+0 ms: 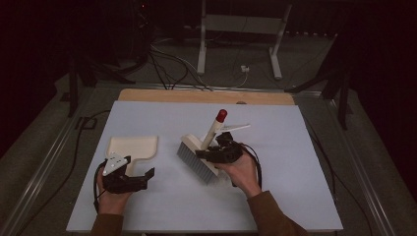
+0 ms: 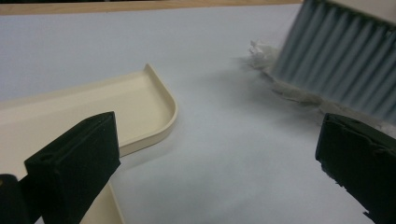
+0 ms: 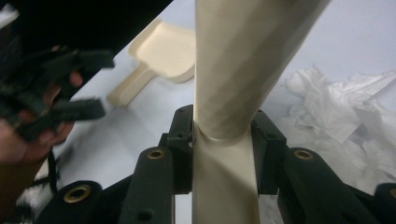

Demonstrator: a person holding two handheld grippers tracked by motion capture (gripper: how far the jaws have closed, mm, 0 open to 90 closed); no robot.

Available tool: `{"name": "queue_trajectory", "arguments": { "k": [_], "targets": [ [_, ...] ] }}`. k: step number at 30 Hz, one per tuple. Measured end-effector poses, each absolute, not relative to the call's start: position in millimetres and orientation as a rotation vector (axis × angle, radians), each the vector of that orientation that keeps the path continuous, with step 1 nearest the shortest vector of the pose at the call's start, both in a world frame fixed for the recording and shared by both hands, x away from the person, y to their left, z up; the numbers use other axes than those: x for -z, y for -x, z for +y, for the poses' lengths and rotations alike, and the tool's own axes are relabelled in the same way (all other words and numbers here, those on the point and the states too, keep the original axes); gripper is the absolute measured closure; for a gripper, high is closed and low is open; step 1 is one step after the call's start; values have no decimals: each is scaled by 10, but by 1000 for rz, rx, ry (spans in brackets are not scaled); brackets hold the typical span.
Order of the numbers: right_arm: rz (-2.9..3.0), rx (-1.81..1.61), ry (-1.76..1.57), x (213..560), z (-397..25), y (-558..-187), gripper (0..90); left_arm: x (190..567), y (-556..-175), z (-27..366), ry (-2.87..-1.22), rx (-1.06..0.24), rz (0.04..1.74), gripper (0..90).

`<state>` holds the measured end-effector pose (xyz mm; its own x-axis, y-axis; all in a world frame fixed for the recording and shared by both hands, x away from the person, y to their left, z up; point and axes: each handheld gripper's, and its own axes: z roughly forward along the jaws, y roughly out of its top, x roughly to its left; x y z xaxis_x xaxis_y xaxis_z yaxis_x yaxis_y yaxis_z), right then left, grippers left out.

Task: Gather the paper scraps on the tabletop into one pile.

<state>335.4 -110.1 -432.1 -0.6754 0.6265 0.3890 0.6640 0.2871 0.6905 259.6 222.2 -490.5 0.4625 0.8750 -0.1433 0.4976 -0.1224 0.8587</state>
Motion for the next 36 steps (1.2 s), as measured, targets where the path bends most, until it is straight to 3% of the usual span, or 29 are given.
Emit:
{"name": "queue_trajectory", "arguments": {
  "k": [24,36],
  "targets": [
    [-2683,1140,418,4516,-1632,-3363,673,4914,-2600,2198,-1781,-502,1171,7],
    [-2815,1149,433,4576,-1663,-3539,674,4913,-2600,2198,-1782,-502,1170,8]
  ]
}}
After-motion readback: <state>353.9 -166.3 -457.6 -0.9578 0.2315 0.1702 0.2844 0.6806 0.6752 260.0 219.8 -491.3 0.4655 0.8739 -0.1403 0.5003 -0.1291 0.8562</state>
